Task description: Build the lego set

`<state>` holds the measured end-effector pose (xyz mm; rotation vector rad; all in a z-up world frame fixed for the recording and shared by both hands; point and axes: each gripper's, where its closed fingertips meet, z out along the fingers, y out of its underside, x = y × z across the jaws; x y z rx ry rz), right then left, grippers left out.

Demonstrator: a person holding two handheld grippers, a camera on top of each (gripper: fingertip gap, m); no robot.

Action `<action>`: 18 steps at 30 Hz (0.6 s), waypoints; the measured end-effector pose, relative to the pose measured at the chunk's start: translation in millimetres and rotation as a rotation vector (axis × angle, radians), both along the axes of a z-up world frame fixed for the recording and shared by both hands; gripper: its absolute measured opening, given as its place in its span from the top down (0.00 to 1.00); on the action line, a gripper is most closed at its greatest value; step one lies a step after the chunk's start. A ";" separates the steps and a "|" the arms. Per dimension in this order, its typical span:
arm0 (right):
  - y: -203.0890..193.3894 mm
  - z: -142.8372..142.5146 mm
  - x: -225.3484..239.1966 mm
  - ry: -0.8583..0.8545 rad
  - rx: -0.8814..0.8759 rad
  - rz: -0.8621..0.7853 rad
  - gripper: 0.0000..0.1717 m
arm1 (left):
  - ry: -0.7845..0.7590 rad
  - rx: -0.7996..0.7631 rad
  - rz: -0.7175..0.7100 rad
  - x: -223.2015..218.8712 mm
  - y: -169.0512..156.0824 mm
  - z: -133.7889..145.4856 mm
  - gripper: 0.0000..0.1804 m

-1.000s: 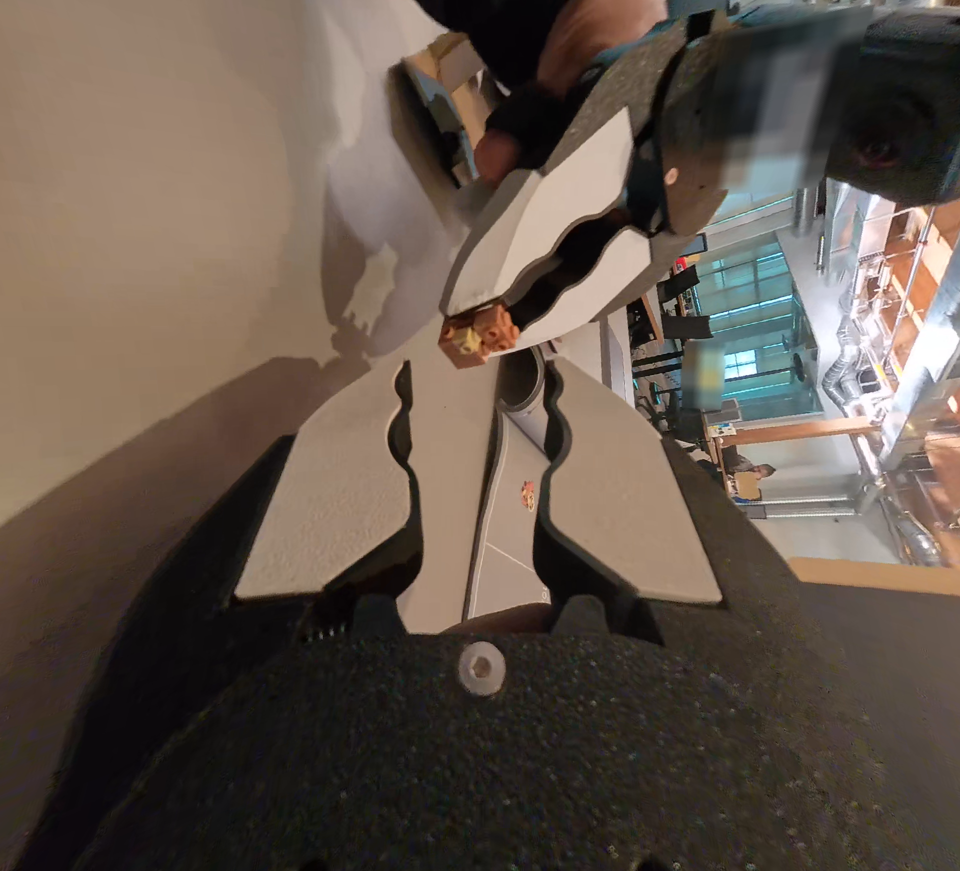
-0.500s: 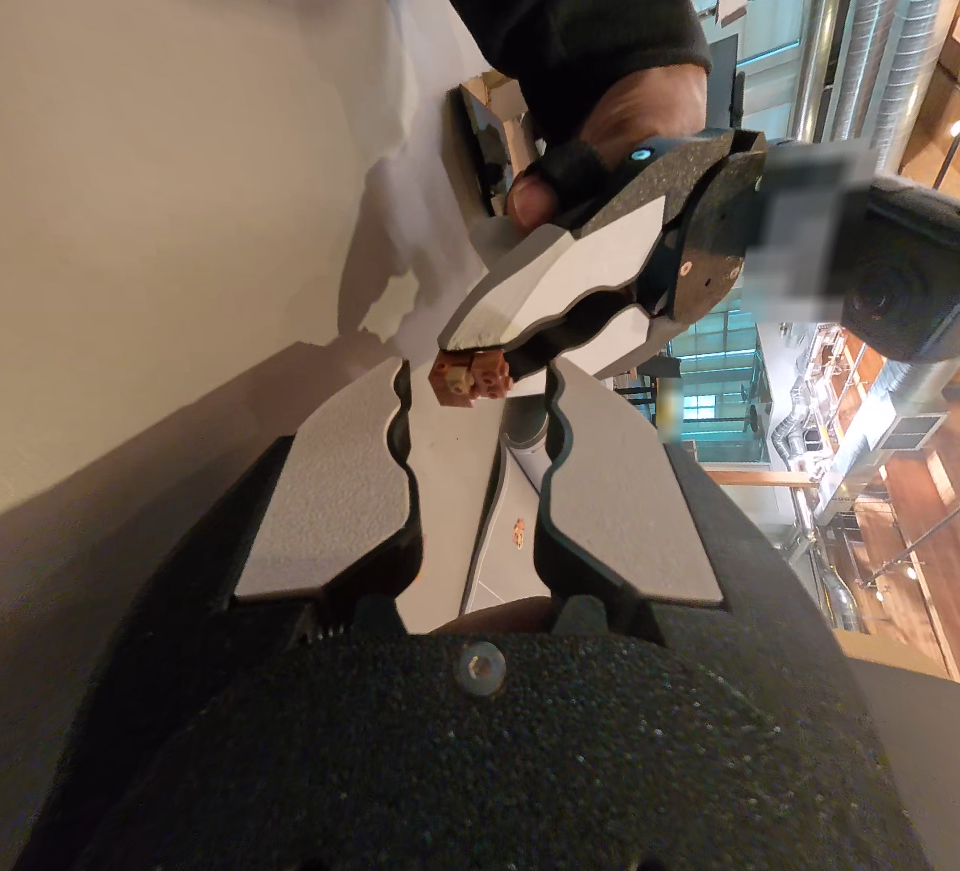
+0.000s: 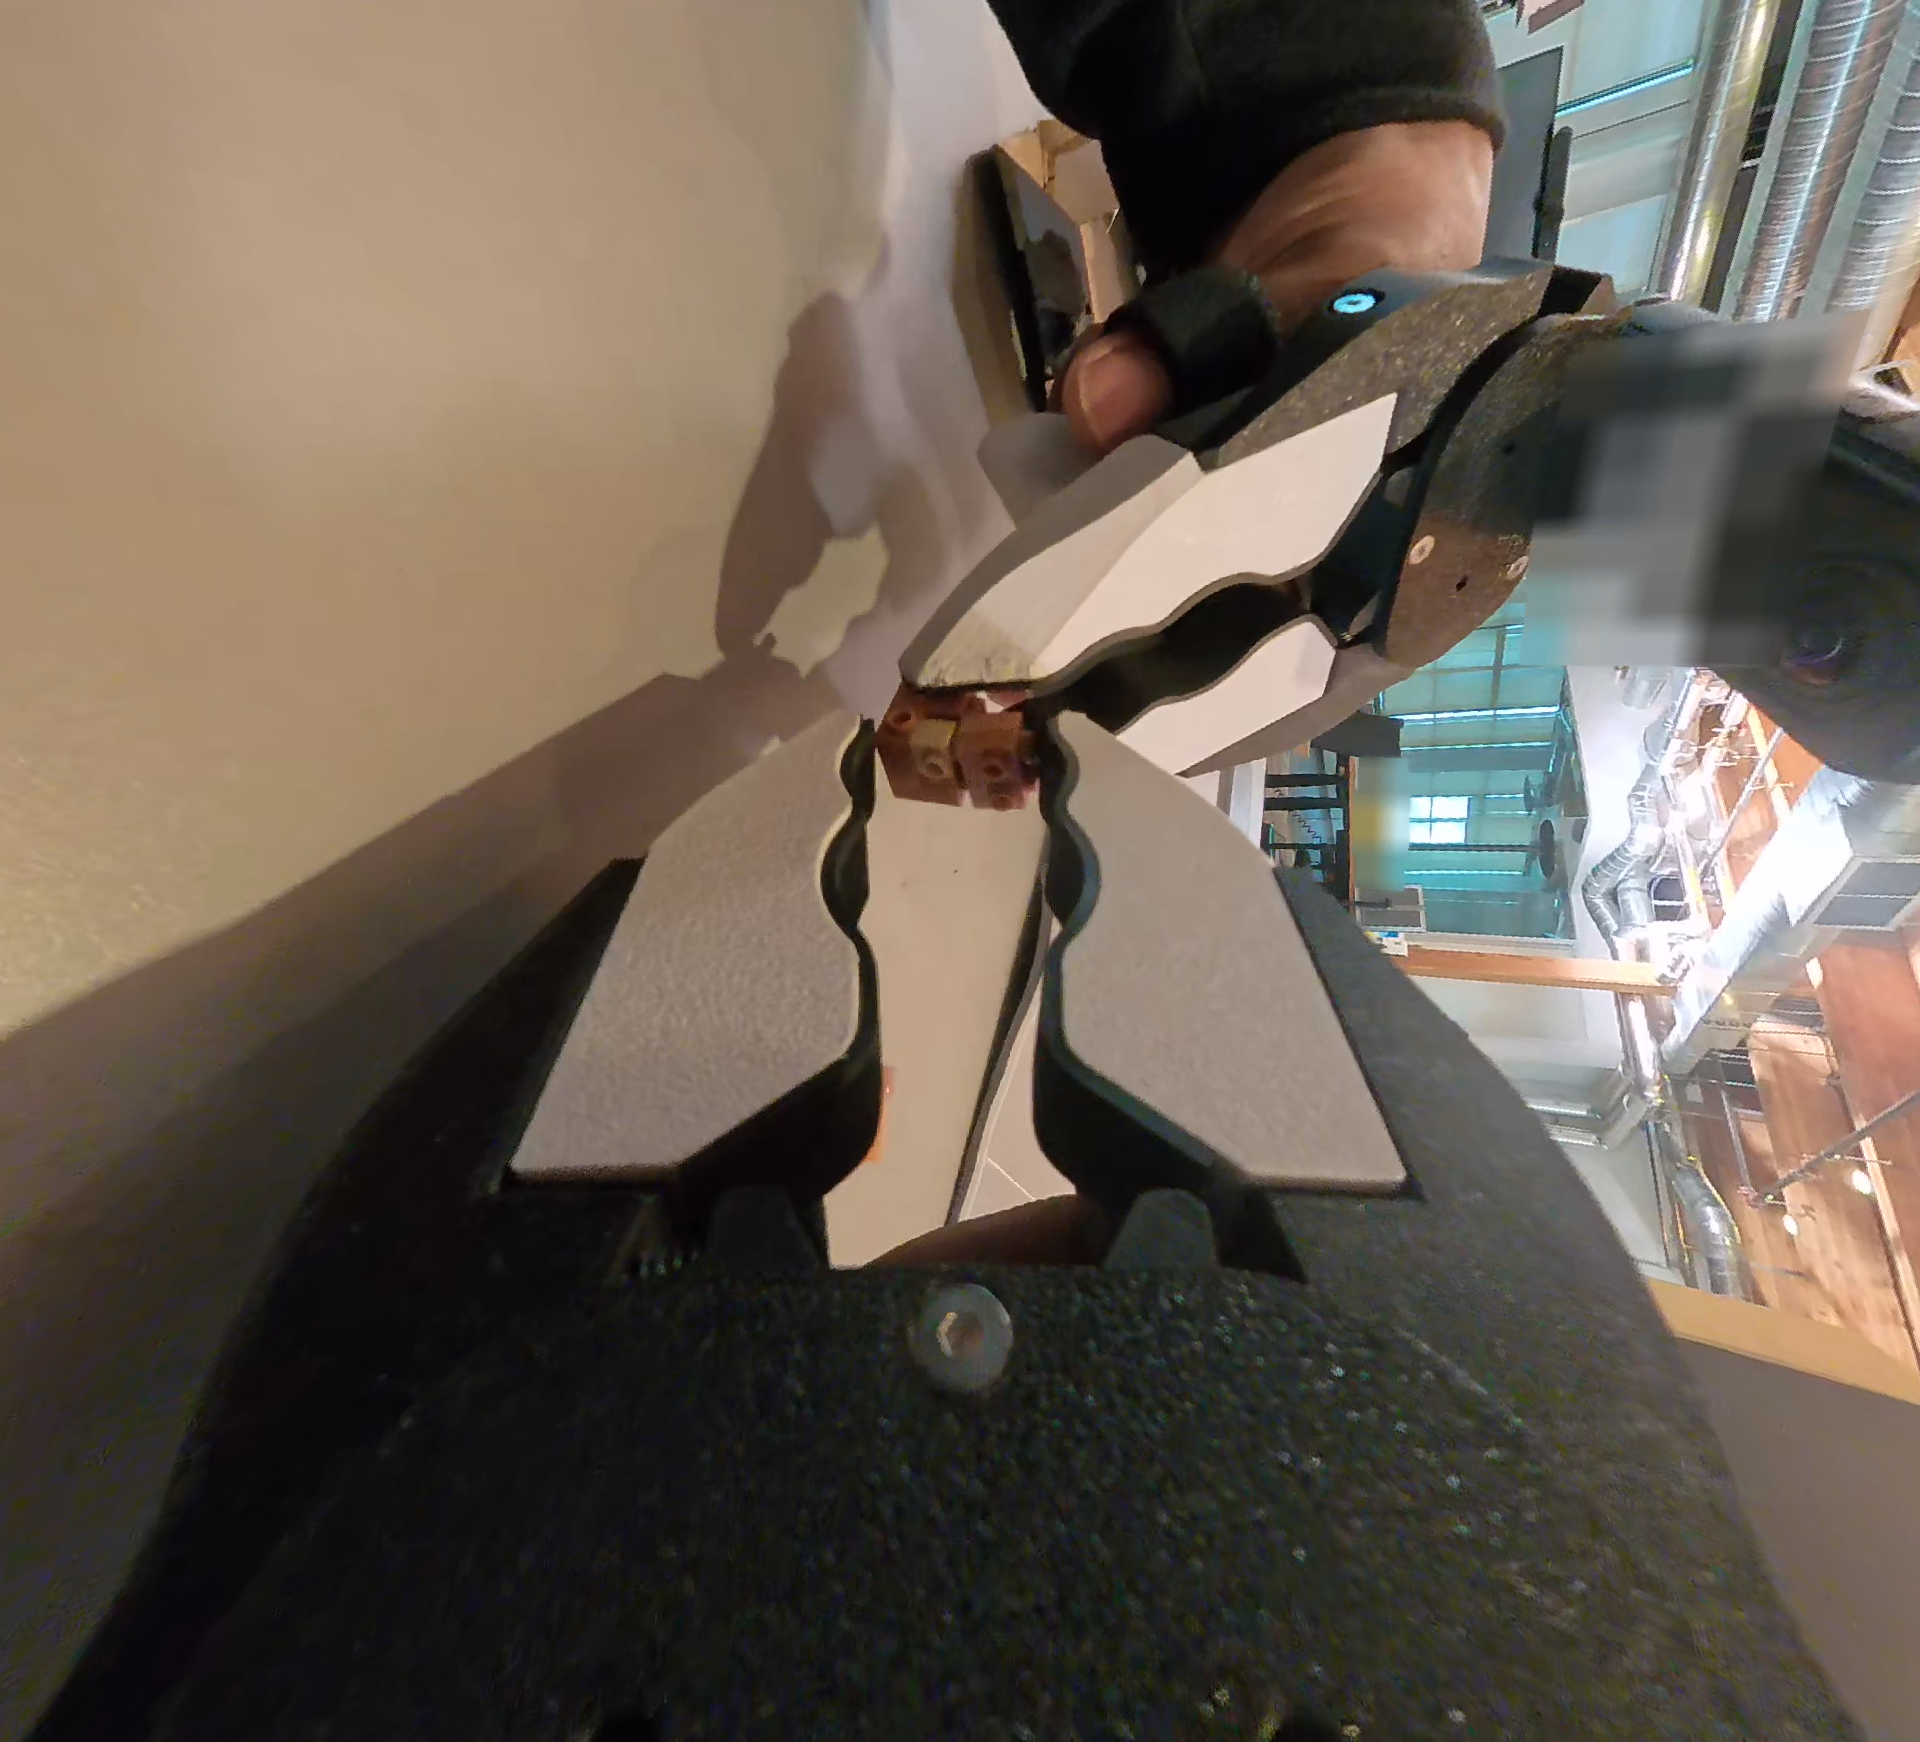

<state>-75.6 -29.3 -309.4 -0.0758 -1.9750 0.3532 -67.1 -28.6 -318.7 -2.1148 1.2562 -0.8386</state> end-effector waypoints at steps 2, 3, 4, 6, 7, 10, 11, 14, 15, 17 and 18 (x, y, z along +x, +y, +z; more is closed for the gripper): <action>-0.2 -0.9 0.4 -0.006 -0.001 0.001 0.83 | 0.000 -0.003 -0.002 0.3 -0.3 -0.6 0.90; -0.3 -1.2 0.5 -0.008 -0.003 0.001 0.83 | -0.002 -0.005 -0.003 0.6 -0.2 -0.6 0.91; -0.3 -1.6 0.6 -0.008 -0.001 0.002 0.83 | -0.005 -0.007 -0.002 0.9 -0.1 -0.5 0.91; 0.3 -2.2 0.3 -0.007 0.001 -0.002 0.83 | -0.011 -0.010 0.001 0.8 0.5 -0.6 0.91; 1.0 -2.7 0.0 -0.007 0.003 -0.005 0.83 | -0.015 -0.012 0.005 0.5 1.0 -1.0 0.91; 2.2 -3.9 -0.4 -0.012 0.006 -0.013 0.83 | -0.030 -0.020 0.011 0.2 1.8 -2.1 0.91; 2.3 -4.0 -0.5 -0.011 0.006 -0.014 0.83 | -0.037 -0.022 0.013 0.1 1.9 -2.1 0.91; 3.8 -3.0 -1.6 0.000 0.001 -0.023 0.83 | -0.066 -0.024 0.024 -0.9 2.9 -1.0 0.91; 4.1 -2.3 -2.0 0.004 -0.004 -0.027 0.83 | -0.076 -0.024 0.026 -1.4 3.2 -0.3 0.91; 5.5 -0.2 -2.8 0.017 -0.010 -0.033 0.83 | -0.097 -0.025 0.031 -2.3 4.2 1.2 0.91; 6.6 0.9 -3.2 0.025 -0.011 -0.038 0.83 | -0.106 -0.024 0.035 -2.9 5.0 1.9 0.91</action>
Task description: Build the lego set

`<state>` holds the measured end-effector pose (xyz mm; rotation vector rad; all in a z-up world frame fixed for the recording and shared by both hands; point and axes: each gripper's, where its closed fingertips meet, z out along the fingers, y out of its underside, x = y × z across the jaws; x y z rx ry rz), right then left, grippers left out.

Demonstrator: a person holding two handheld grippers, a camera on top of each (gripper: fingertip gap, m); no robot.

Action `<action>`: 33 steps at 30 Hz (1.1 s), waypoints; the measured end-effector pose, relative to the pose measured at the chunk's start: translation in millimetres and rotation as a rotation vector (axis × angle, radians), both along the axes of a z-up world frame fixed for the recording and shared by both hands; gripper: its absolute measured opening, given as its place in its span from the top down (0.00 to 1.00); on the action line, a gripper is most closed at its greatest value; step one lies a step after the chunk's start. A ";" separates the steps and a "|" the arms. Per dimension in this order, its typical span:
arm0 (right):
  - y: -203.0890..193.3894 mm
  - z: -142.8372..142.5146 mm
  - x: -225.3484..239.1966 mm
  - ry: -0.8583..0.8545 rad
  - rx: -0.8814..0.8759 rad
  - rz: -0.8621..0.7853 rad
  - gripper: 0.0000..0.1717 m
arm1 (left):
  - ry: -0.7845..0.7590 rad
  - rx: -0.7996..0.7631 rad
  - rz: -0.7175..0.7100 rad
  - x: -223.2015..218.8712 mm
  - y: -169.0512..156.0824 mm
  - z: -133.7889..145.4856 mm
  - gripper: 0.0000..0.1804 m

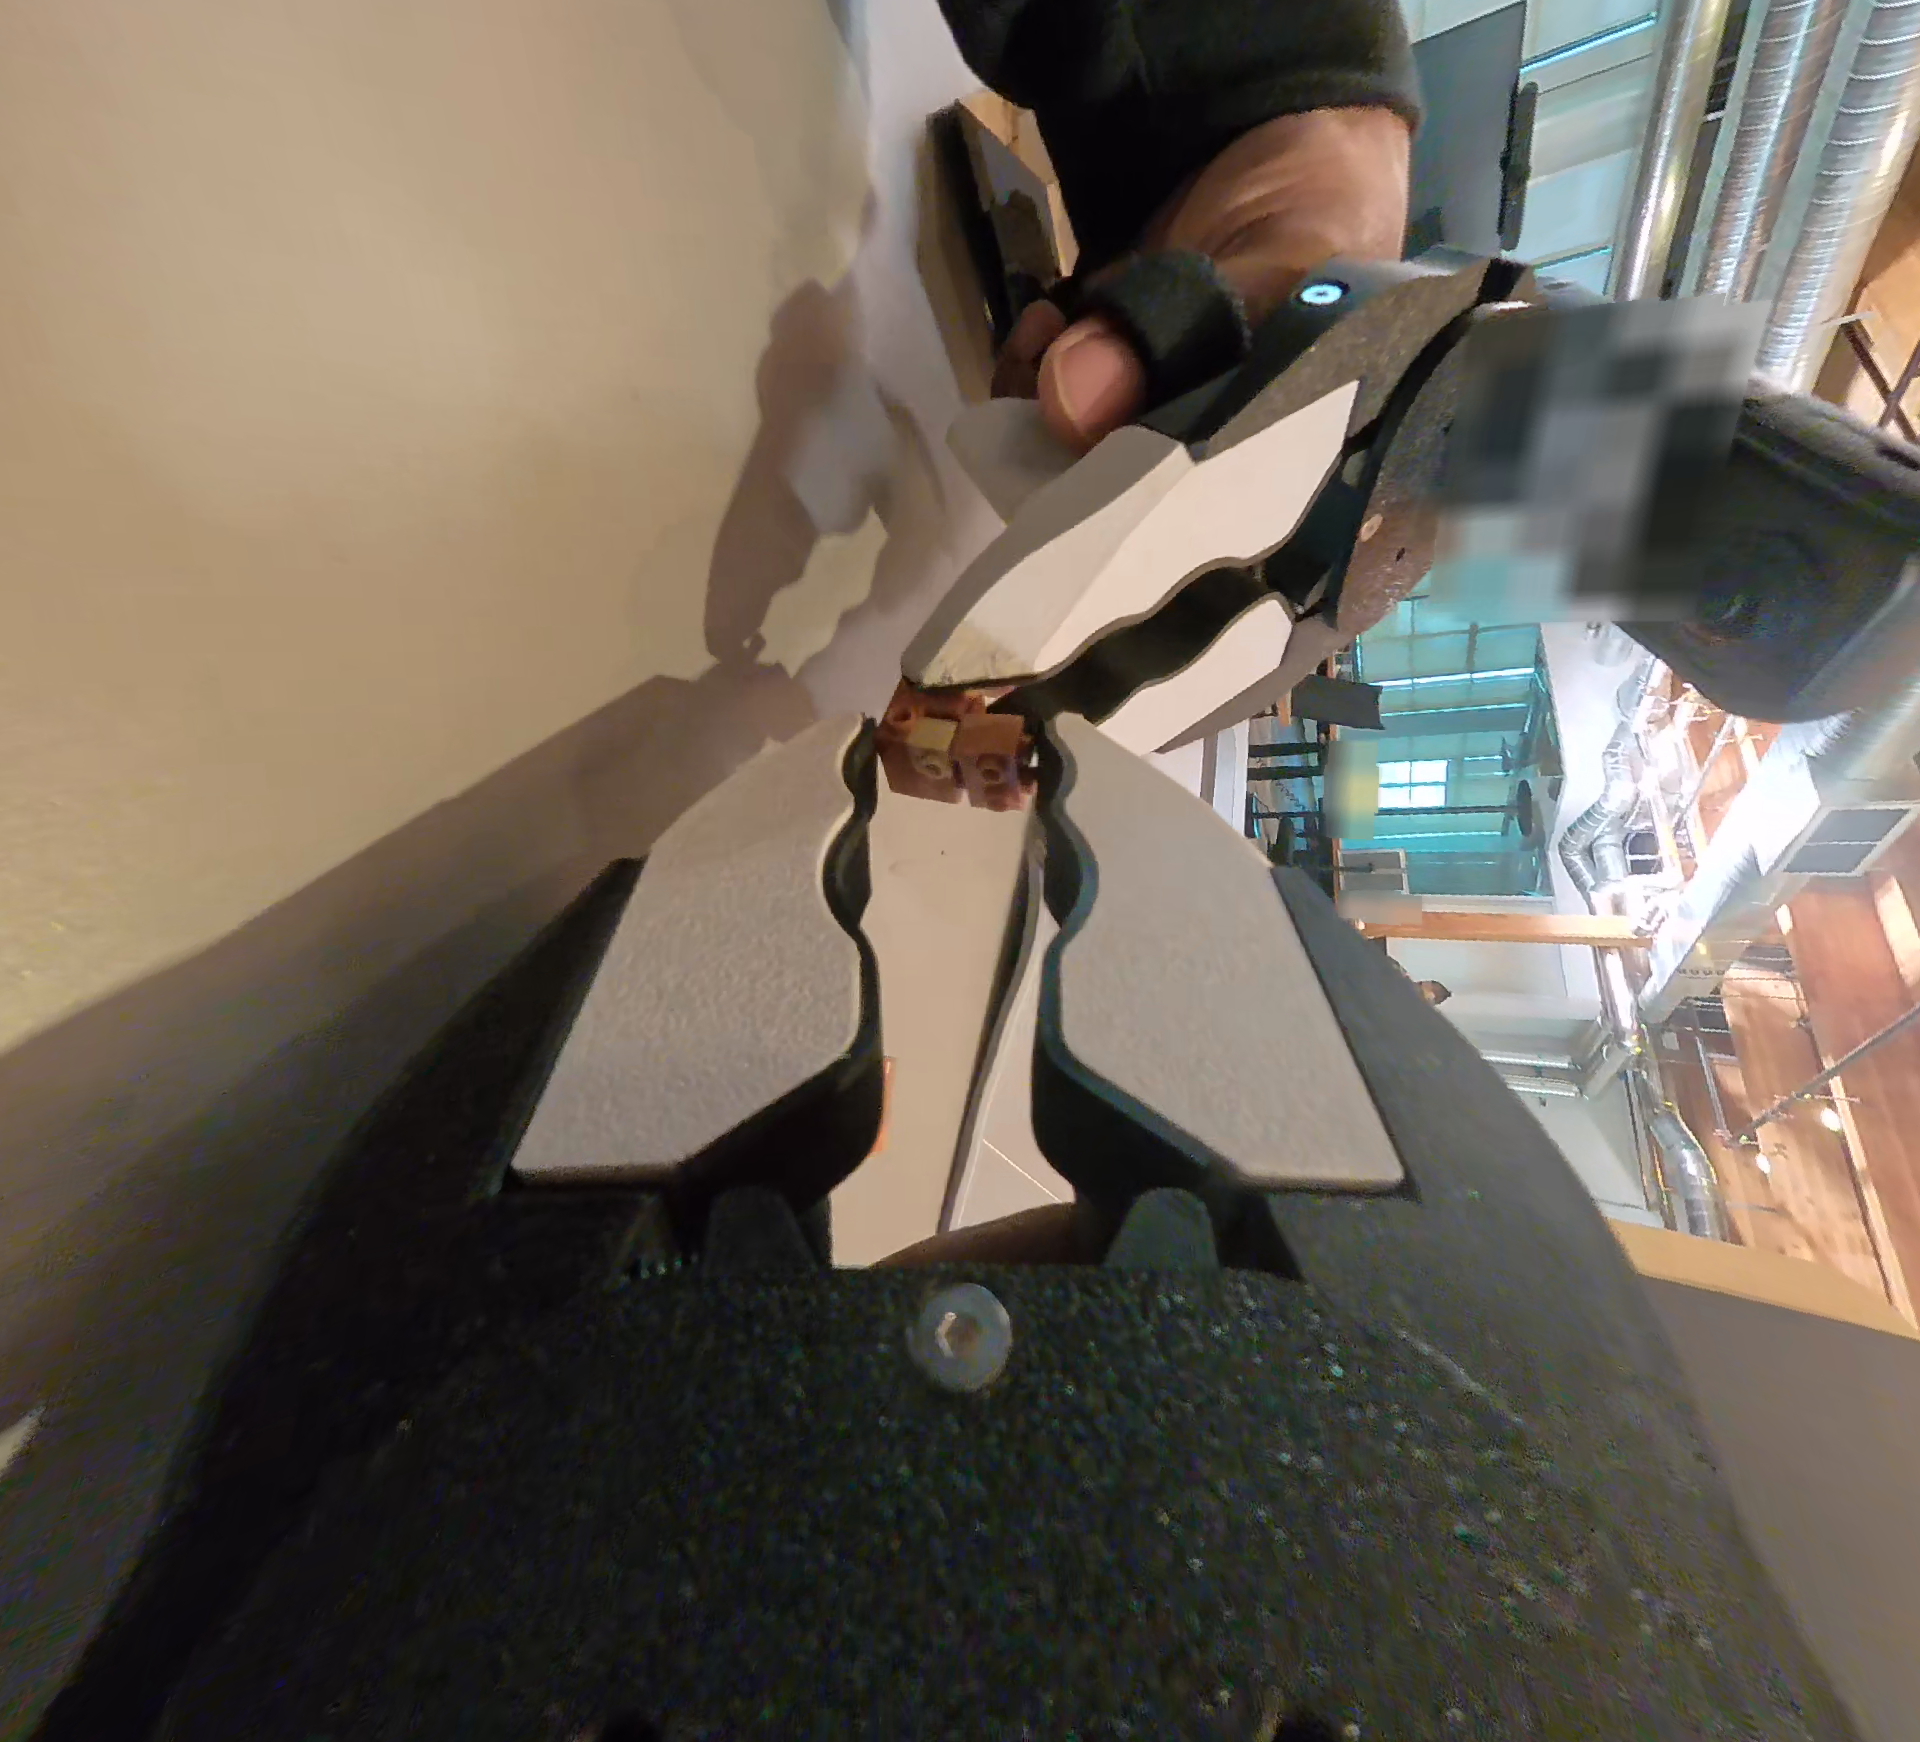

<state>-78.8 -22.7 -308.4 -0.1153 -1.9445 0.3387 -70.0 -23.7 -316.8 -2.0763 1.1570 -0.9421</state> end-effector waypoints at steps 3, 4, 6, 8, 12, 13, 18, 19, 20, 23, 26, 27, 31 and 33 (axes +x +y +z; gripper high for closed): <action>1.7 2.8 0.0 0.014 -0.008 -0.006 0.83 | -0.028 -0.004 0.005 -0.4 1.2 1.6 0.91; 2.3 3.3 -0.1 0.017 -0.010 -0.010 0.83 | -0.035 -0.003 0.006 -0.5 1.8 2.2 0.91; 3.0 3.2 0.3 0.014 -0.011 -0.012 0.83 | -0.041 -0.004 0.007 0.1 2.3 2.2 0.91; 3.4 3.0 0.8 0.011 -0.012 -0.011 0.83 | -0.037 0.000 0.006 0.7 2.7 2.2 0.91; 2.7 3.1 2.4 0.001 -0.025 0.000 0.83 | -0.030 0.002 -0.001 2.4 2.0 2.7 0.91; 2.0 3.5 2.8 0.000 -0.028 0.005 0.83 | -0.031 0.002 -0.006 3.0 1.3 3.0 0.91; -3.3 2.7 5.2 -0.021 -0.056 0.035 0.83 | -0.048 0.000 -0.045 6.1 -2.9 3.2 0.91; -4.1 1.8 5.7 -0.029 -0.063 0.039 0.83 | -0.059 0.003 -0.052 7.1 -3.4 4.1 0.91; -4.8 1.8 5.8 -0.032 -0.068 0.042 0.83 | -0.060 0.002 -0.058 7.2 -4.1 3.8 0.91; -5.2 2.1 5.3 -0.029 -0.068 0.040 0.83 | -0.066 0.004 -0.061 6.9 -4.6 4.2 0.91; -4.7 3.8 4.6 -0.023 -0.079 0.034 0.84 | -0.084 0.004 -0.058 6.3 -4.2 6.1 0.91; -4.2 4.1 4.3 -0.025 -0.083 0.029 0.84 | -0.091 0.002 -0.055 6.1 -3.8 6.5 0.91; -3.7 5.9 4.4 -0.027 -0.087 0.024 0.84 | -0.124 -0.005 -0.055 6.7 -3.8 8.7 0.91; -3.9 6.9 4.9 -0.032 -0.098 0.027 0.84 | -0.137 -0.009 -0.056 7.4 -4.1 10.0 0.91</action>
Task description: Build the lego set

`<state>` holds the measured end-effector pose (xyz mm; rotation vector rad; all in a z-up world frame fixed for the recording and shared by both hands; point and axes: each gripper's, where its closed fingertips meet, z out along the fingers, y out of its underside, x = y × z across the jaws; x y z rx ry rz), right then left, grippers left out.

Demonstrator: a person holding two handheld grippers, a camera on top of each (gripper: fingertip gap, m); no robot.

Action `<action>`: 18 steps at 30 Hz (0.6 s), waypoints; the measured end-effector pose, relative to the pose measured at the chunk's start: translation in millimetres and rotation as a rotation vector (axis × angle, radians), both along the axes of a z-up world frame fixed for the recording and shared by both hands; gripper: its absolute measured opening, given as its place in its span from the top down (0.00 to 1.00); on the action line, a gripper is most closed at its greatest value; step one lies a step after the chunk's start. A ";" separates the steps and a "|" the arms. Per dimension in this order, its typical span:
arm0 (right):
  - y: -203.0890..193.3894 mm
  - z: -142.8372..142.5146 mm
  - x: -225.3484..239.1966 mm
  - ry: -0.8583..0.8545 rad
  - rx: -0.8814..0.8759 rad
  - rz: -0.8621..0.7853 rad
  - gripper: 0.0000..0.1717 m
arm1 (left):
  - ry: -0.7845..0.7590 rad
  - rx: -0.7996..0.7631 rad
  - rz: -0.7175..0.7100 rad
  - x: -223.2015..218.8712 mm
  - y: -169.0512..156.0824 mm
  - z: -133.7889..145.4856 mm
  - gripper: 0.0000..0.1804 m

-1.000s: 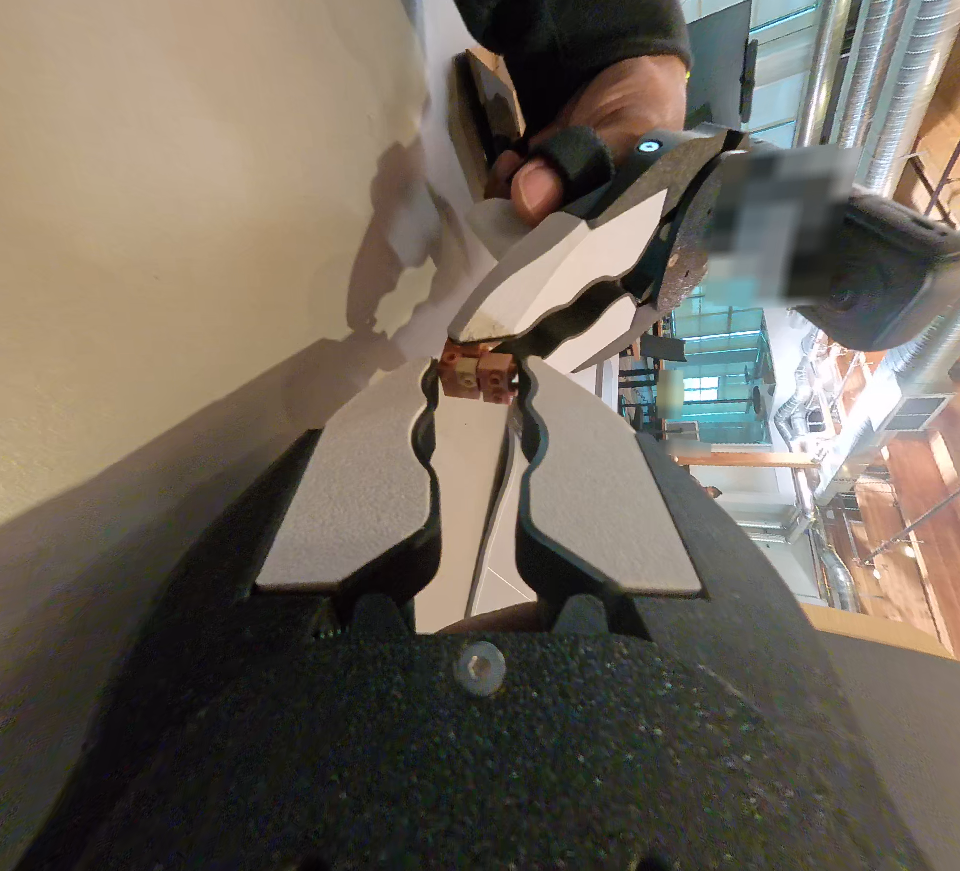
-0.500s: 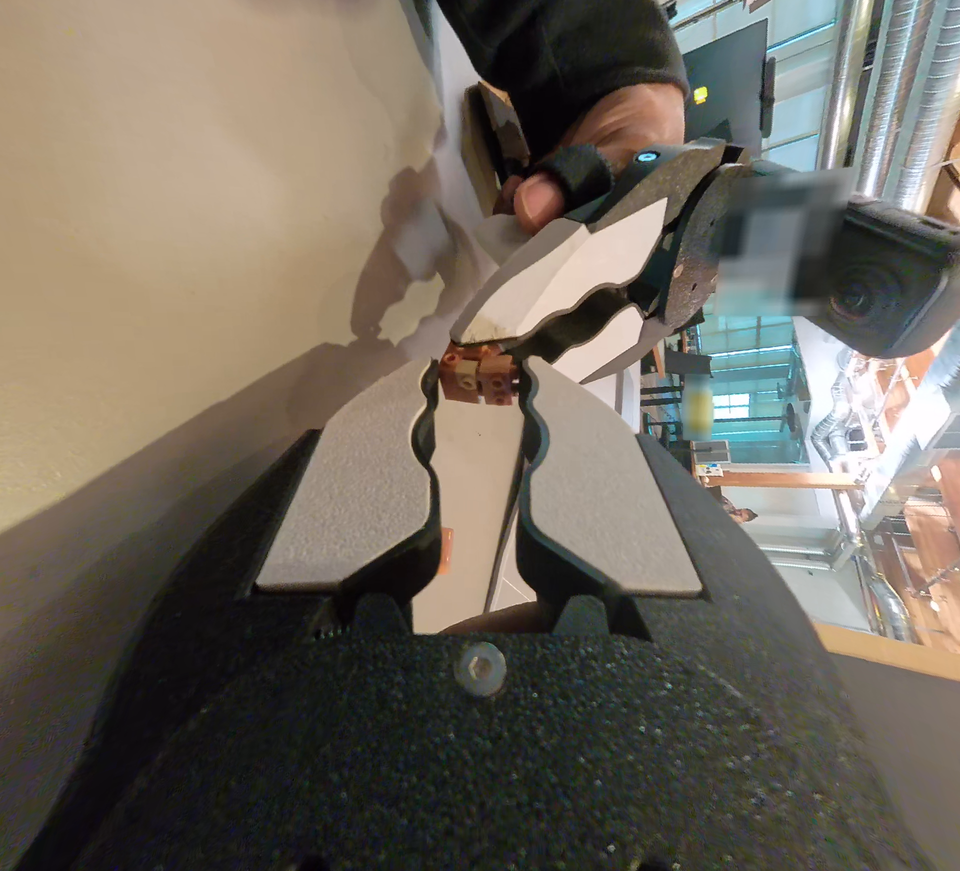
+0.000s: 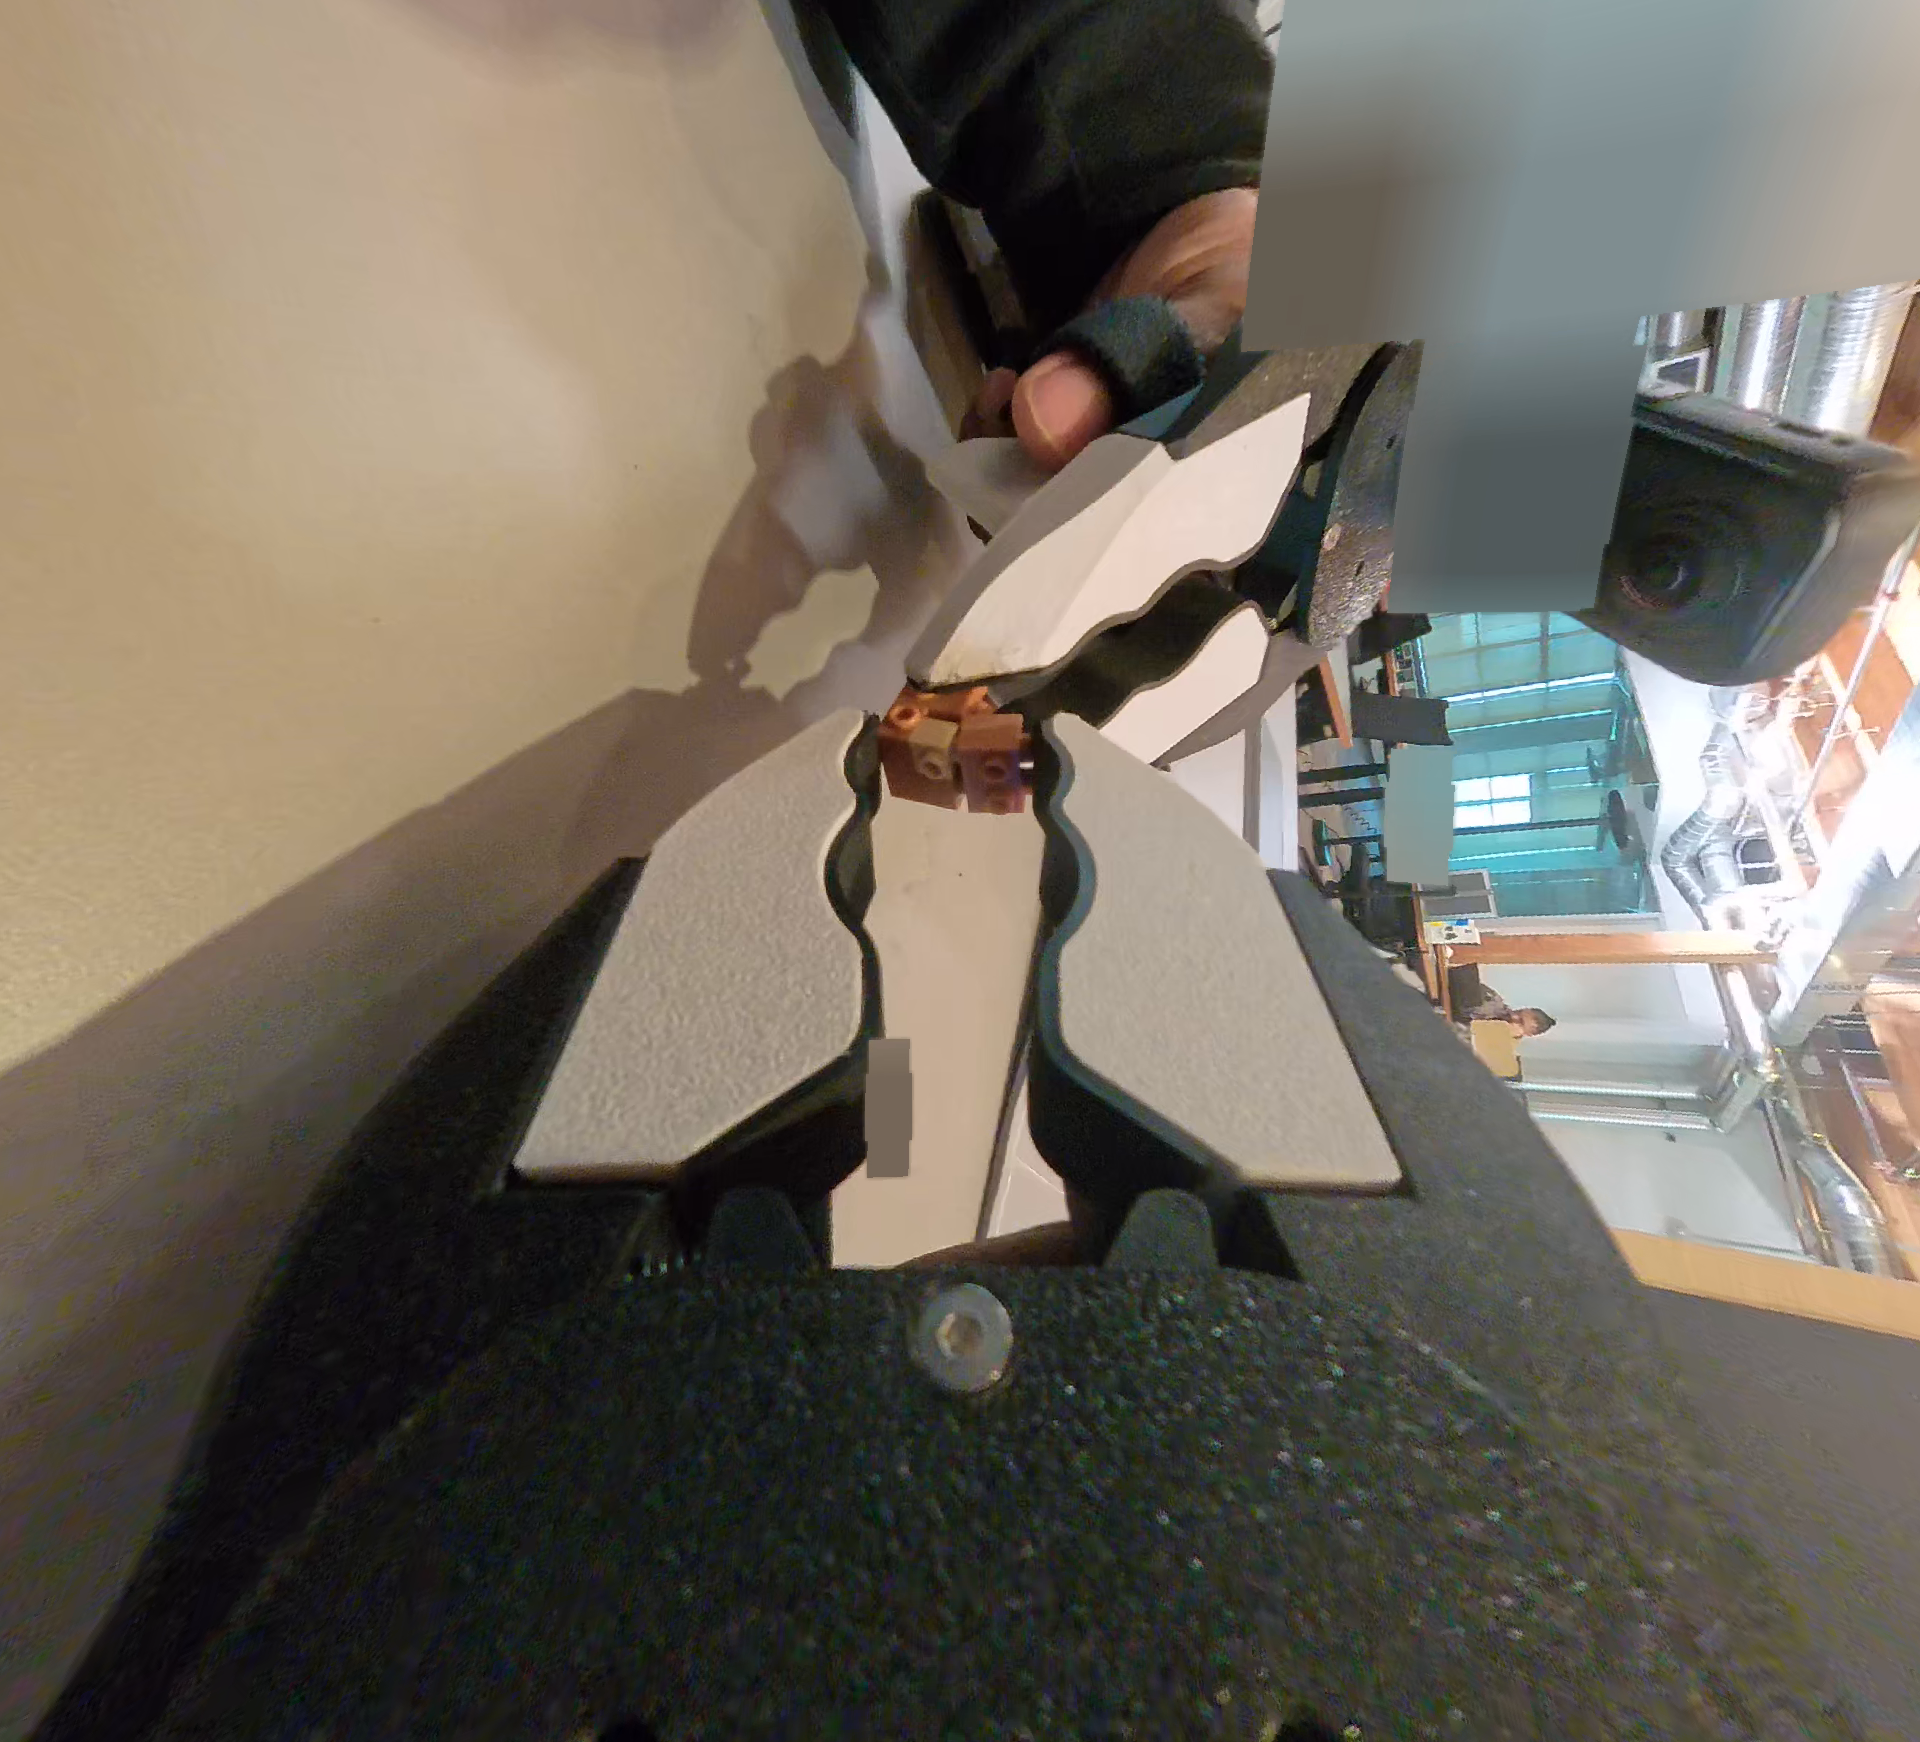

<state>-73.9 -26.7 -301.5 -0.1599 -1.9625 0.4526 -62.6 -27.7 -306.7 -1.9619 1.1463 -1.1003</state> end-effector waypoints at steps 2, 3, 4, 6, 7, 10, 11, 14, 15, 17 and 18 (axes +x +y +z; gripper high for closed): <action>0.5 0.4 0.2 -0.009 -0.010 -0.004 0.84 | -0.007 -0.003 0.002 0.3 0.3 0.6 0.91; 0.6 0.8 0.2 -0.010 -0.011 -0.005 0.84 | -0.012 -0.005 0.003 0.5 0.4 1.1 0.91; 0.9 1.0 0.3 -0.012 -0.012 -0.007 0.84 | -0.016 -0.006 0.004 0.5 0.6 1.3 0.91; 0.9 0.9 0.5 -0.018 -0.013 -0.007 0.84 | -0.023 -0.011 0.003 1.1 0.5 1.4 0.91; 0.9 0.8 0.7 -0.021 -0.017 -0.008 0.84 | -0.026 -0.013 0.003 1.2 0.5 1.5 0.91; 0.9 1.0 1.1 -0.031 -0.031 -0.007 0.84 | -0.037 -0.019 0.003 1.8 0.5 1.8 0.91; 1.0 1.2 1.1 -0.033 -0.035 -0.009 0.84 | -0.041 -0.020 0.005 1.9 0.6 2.1 0.91; 1.1 -0.4 1.2 -0.050 -0.040 -0.012 0.84 | -0.044 -0.031 0.007 2.2 0.9 0.9 0.91; 2.1 -1.2 1.0 -0.054 -0.037 -0.017 0.84 | -0.044 -0.034 0.012 2.2 1.7 0.4 0.91; 3.9 -2.4 0.9 -0.063 -0.040 -0.023 0.84 | -0.043 -0.033 0.029 2.1 3.9 -0.3 0.90; 3.9 -2.7 1.2 -0.068 -0.047 -0.022 0.84 | -0.045 -0.034 0.037 2.7 4.8 -0.1 0.90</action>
